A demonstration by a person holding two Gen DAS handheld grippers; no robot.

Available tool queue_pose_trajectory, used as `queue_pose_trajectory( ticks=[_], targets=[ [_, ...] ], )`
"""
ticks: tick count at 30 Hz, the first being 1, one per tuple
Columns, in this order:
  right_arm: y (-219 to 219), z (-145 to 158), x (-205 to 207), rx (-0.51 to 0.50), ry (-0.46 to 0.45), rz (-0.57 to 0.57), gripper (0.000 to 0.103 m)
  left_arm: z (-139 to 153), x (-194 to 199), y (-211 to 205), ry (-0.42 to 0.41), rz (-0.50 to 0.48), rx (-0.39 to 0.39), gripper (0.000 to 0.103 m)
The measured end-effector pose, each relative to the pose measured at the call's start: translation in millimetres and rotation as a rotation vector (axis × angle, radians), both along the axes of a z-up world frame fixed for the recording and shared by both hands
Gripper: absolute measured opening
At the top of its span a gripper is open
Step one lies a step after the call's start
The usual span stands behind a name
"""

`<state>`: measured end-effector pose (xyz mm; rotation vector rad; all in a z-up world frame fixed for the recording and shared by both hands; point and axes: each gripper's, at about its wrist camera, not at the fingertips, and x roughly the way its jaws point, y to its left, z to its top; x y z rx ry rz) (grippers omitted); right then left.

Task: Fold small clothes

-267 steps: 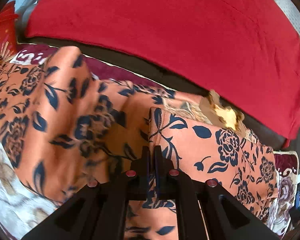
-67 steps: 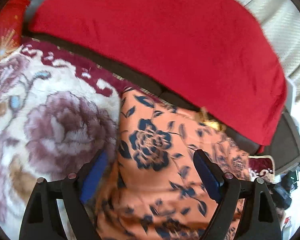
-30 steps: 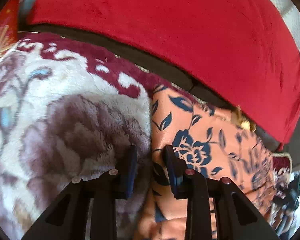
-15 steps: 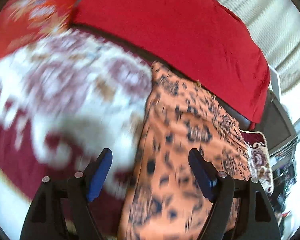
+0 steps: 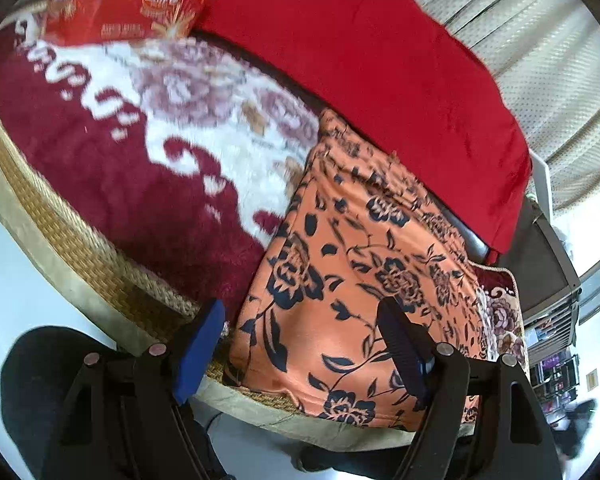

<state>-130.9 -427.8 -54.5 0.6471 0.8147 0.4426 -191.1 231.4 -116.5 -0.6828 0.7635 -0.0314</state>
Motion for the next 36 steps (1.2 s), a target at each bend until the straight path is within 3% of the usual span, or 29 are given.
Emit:
queue_pose_trajectory(
  ticks=[2,4,5,7,8,9,11,12,14,15,16,17,22,27,29,30,31,32,34,36],
  targets=[
    [-18,58,-35,-0.079,-0.143,-0.08,0.071,14,-5,1,-0.039,0.024,0.027,0.079],
    [-14,123,-82,-0.227,-0.35,-0.141,0.076,26,-9,-1,-0.094,0.047,0.039,0.079],
    [-11,136,-94,-0.255,-0.411,-0.151,0.081,31,-9,-3,-0.117,0.043,0.043,0.08],
    [7,152,-115,-0.286,-0.571,-0.145,0.101,32,-4,-8,-0.108,0.036,0.06,0.081],
    [13,149,-113,-0.291,-0.588,-0.132,0.102,31,-2,-10,-0.099,0.029,0.068,0.082],
    [23,135,-100,-0.301,-0.556,-0.106,0.101,27,2,-14,-0.087,0.014,0.084,0.082],
    [36,93,-60,-0.291,-0.395,-0.064,0.101,19,6,-18,-0.052,0.012,0.118,0.082],
    [41,61,-35,-0.234,-0.297,-0.017,0.1,12,8,-20,-0.035,0.006,0.124,0.082],
    [45,1,9,-0.123,-0.098,0.019,0.086,1,12,-20,0.007,0.006,0.131,0.082],
    [47,-25,26,-0.102,-0.016,0.031,0.072,-6,13,-18,0.029,0.009,0.128,0.082],
    [46,-47,38,-0.1,0.034,0.041,0.065,-10,14,-18,0.043,0.004,0.125,0.082],
    [48,-67,49,-0.099,0.091,0.033,0.065,-15,14,-18,0.058,0.006,0.127,0.082],
    [47,-91,56,-0.071,0.144,0.037,0.065,-35,14,-13,0.138,0.017,0.116,0.082],
    [44,-104,49,-0.043,0.169,0.047,0.064,-41,18,-20,0.159,-0.019,0.153,0.081],
    [44,-103,49,-0.019,0.163,0.053,0.051,-43,21,-24,0.176,-0.035,0.155,0.081],
    [47,-102,49,-0.002,0.16,0.057,0.042,-45,21,-25,0.186,-0.041,0.159,0.074],
    [50,-102,49,0.013,0.163,0.057,0.04,-47,22,-26,0.194,-0.047,0.156,0.068],
    [47,-103,49,0.021,0.172,0.045,0.04,-50,23,-25,0.212,-0.052,0.148,0.055],
    [43,-106,50,0.031,0.19,0.023,0.04,-54,22,-20,0.226,-0.045,0.116,0.046],
    [40,-110,52,0.062,0.207,0.016,0.041,-55,19,-15,0.23,-0.043,0.088,0.03]
  ],
)
